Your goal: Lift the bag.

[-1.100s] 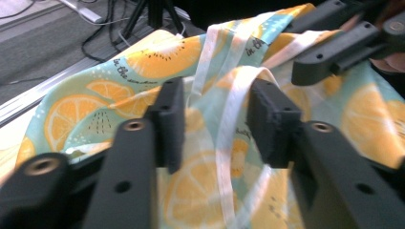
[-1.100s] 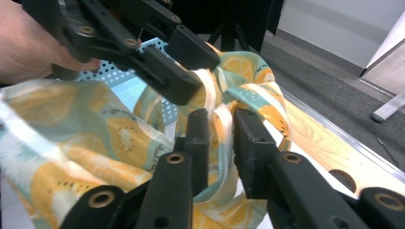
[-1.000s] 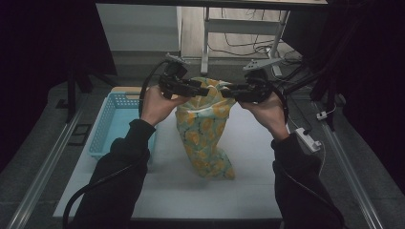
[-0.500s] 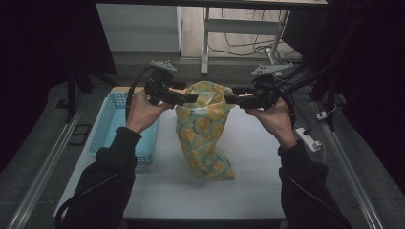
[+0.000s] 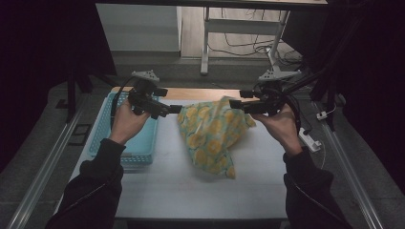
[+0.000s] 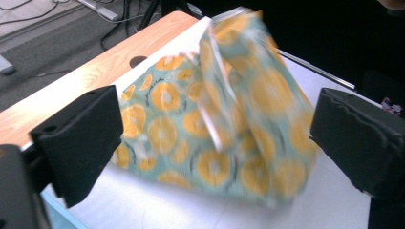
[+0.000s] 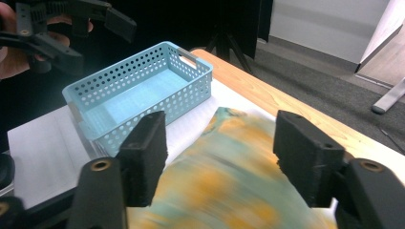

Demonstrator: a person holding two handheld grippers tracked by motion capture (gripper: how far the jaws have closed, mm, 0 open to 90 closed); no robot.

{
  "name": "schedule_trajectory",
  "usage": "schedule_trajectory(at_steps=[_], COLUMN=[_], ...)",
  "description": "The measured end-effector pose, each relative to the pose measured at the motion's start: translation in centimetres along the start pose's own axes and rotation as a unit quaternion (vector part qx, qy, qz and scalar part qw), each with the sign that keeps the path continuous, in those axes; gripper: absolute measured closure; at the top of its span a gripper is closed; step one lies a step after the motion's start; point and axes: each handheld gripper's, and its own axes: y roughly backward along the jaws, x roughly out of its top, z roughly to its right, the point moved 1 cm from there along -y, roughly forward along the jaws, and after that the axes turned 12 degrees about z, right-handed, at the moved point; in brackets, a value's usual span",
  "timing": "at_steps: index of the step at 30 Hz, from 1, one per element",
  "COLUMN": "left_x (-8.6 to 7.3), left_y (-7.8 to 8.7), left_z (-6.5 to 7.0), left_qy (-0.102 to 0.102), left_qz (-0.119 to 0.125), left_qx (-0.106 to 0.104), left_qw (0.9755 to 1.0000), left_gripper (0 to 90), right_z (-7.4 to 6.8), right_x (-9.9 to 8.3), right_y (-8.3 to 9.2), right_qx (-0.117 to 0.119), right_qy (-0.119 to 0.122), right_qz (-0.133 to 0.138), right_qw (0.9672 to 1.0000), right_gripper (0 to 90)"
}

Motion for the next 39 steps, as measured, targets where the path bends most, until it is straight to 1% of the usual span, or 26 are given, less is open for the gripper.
schedule_trajectory(at_steps=[2,4,11,17,21,25,27,29,33,34,36,37,38,39], left_x=[-0.6,-1.1,-3.4,-5.4,-6.5,-7.5,-8.1,-8.7,-9.9,-10.2,-10.7,-10.9,-11.1,-11.3], left_y=[0.2,0.4,0.5,0.1,-0.3,-0.6,-0.8,-0.9,-1.1,-1.1,-1.1,-1.0,-1.1,-1.1], left_z=[0.1,0.3,0.8,1.3,1.8,2.3,2.5,2.6,2.7,2.8,2.9,2.9,2.9,2.9], left_qy=[0.002,0.0,0.0,-0.003,-0.003,0.0,-0.001,0.001,0.002,0.005,0.011,0.013,0.015,0.015], left_qz=[0.002,0.001,-0.004,-0.007,-0.01,-0.012,-0.014,-0.016,-0.016,-0.012,-0.006,-0.002,-0.002,-0.007], left_qx=[-0.009,-0.014,-0.032,-0.03,-0.035,-0.039,-0.036,-0.037,-0.035,-0.034,-0.035,-0.034,-0.034,-0.033], left_qw=[1.0,0.9999,0.9995,0.9995,0.9993,0.9992,0.9992,0.9992,0.9992,0.9993,0.9993,0.9993,0.9993,0.9993], left_gripper=[2.0,0.0,0.0,0.0,0.0,0.0,0.0,0.0,0.0,0.0,0.0,0.0,0.0,0.0], right_z=[-0.2,-0.4,-1.1,-1.6,-1.9,-2.3,-2.5,-2.5,-2.4,-2.4,-2.3,-2.2,-2.2,-2.2], right_x=[-0.2,-0.6,-1.8,-3.4,-4.5,-5.4,-6.0,-6.6,-8.0,-8.3,-8.9,-9.1,-9.3,-9.5], right_y=[0.1,0.2,0.4,0.4,0.3,0.3,0.4,0.4,0.5,0.5,0.4,0.3,0.3,0.3], right_qx=[0.001,0.0,-0.001,-0.007,-0.011,-0.005,-0.005,-0.003,-0.003,-0.004,-0.007,-0.01,-0.012,-0.015], right_qy=[0.0,0.003,0.008,0.011,0.01,0.006,0.007,0.001,-0.01,-0.013,-0.015,-0.012,-0.009,-0.007], right_qz=[0.0,-0.001,0.002,0.002,0.004,0.004,0.004,0.01,0.012,0.013,0.01,0.002,-0.003,-0.003], right_qw=[1.0,1.0,1.0,0.9999,0.9999,1.0,1.0,0.9999,0.9999,0.9998,0.9998,0.9999,0.9999,0.9999], right_gripper=[32.1,29.7,18.0,8.8,3.9,3.7,3.7,3.7,3.7,3.7,3.7,3.6,3.3,3.3])
